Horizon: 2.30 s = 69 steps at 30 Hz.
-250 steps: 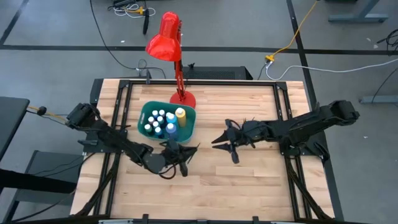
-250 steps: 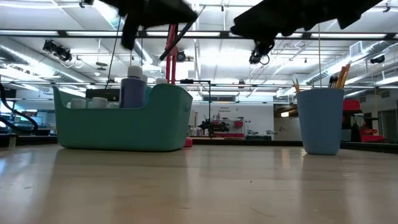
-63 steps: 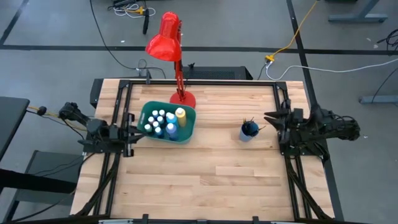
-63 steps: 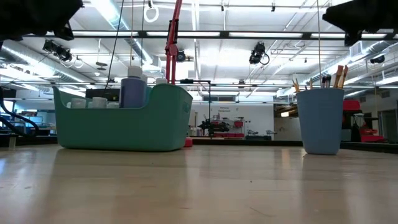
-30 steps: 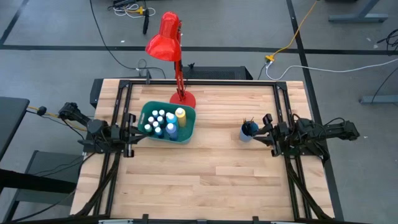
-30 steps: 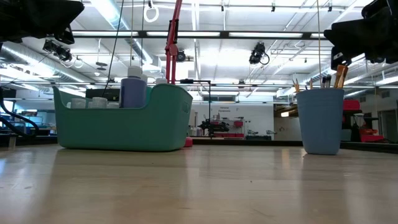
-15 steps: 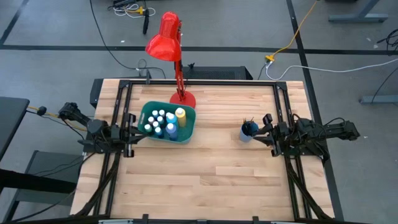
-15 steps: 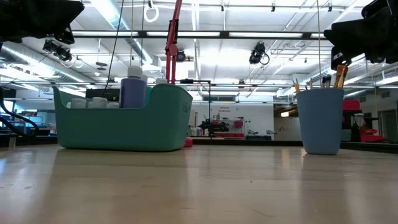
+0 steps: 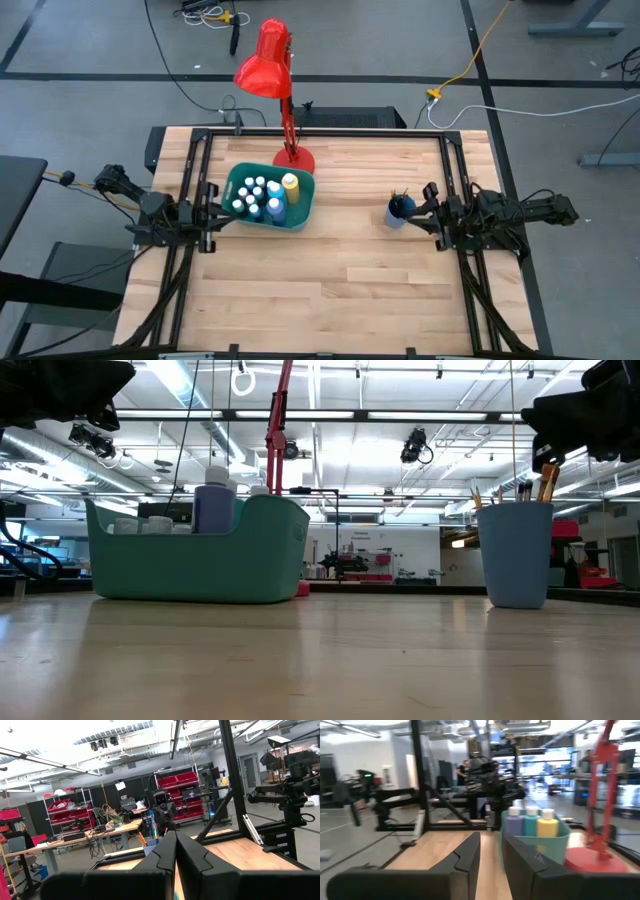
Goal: Pick & Place Paint Supplies
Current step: Return to Home Position
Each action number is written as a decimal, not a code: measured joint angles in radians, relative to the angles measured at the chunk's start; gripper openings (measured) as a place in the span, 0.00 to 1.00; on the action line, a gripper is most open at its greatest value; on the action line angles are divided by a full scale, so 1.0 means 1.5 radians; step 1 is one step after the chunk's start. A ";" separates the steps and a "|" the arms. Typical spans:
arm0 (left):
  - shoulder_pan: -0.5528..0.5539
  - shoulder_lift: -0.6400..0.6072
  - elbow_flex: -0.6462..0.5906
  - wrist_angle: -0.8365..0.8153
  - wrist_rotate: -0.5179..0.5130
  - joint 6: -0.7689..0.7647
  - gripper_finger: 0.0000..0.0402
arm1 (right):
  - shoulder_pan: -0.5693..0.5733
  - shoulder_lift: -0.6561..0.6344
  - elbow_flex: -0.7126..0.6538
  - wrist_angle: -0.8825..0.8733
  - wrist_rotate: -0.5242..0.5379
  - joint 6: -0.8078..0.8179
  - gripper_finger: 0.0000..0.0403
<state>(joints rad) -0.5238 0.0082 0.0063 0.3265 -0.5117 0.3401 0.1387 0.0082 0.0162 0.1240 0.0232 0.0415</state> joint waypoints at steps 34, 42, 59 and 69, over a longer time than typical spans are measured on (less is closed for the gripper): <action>0.000 0.000 0.000 0.000 0.000 0.000 0.04 | 0.000 0.000 0.000 -0.004 -0.056 0.001 0.22; 0.000 0.000 0.000 0.000 0.000 0.000 0.04 | 0.000 0.000 0.000 -0.004 -0.056 0.001 0.22; 0.000 0.000 0.000 0.000 0.000 0.000 0.04 | 0.000 0.000 0.000 -0.004 -0.056 0.001 0.22; 0.000 0.000 0.000 0.000 0.000 0.000 0.04 | 0.000 0.000 0.000 -0.004 -0.056 0.001 0.22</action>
<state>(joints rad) -0.5238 0.0082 0.0063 0.3265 -0.5117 0.3401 0.1390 0.0082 0.0166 0.1184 -0.0608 0.0433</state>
